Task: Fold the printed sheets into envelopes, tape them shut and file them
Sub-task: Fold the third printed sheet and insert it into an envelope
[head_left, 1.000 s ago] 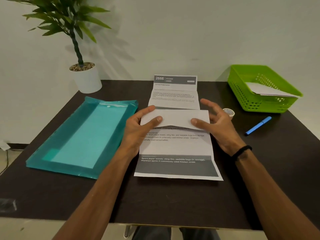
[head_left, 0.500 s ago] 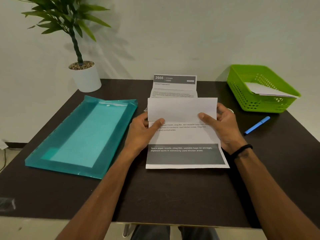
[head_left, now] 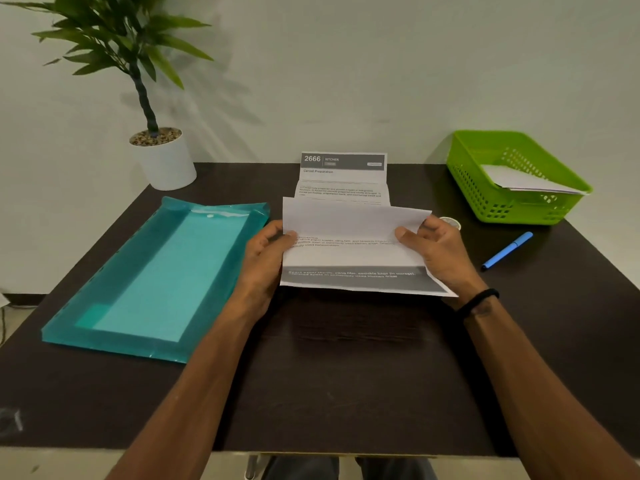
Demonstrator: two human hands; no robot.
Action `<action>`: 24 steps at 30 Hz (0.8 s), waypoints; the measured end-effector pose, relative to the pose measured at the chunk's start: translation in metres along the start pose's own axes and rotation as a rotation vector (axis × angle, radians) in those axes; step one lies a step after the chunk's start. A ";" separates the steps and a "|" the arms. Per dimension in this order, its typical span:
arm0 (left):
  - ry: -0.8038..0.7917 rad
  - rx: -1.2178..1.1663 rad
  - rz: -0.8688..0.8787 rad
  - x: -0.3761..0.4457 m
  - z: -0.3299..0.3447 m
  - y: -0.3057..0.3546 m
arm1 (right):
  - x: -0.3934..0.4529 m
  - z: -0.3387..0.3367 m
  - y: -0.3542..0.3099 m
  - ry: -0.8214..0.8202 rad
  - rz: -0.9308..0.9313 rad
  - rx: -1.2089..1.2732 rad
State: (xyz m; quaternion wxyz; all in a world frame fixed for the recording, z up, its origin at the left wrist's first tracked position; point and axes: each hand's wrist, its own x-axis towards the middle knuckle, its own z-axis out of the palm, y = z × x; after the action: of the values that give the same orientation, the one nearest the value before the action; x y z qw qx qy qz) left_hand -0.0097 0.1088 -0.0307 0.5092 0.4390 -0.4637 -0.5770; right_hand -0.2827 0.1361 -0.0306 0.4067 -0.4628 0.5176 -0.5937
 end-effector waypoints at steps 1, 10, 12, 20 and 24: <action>0.008 -0.029 -0.016 0.002 0.000 0.000 | 0.001 -0.001 0.000 0.017 -0.007 -0.019; 0.064 -0.230 -0.114 0.001 0.000 0.006 | -0.001 -0.001 0.002 0.039 -0.009 -0.043; 0.026 -0.206 -0.067 0.001 -0.002 0.004 | 0.000 0.001 0.003 0.058 0.012 -0.039; 0.000 -0.173 -0.078 -0.003 -0.003 0.009 | -0.006 -0.002 -0.004 0.000 0.022 0.345; -0.023 -0.145 -0.020 -0.008 0.001 0.011 | -0.005 -0.003 -0.012 -0.034 0.045 0.461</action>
State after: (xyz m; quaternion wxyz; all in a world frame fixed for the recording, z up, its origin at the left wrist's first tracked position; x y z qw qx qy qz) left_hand -0.0080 0.1166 -0.0195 0.5286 0.3990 -0.4219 -0.6192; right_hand -0.2844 0.1436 -0.0198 0.5236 -0.3557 0.3716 -0.6792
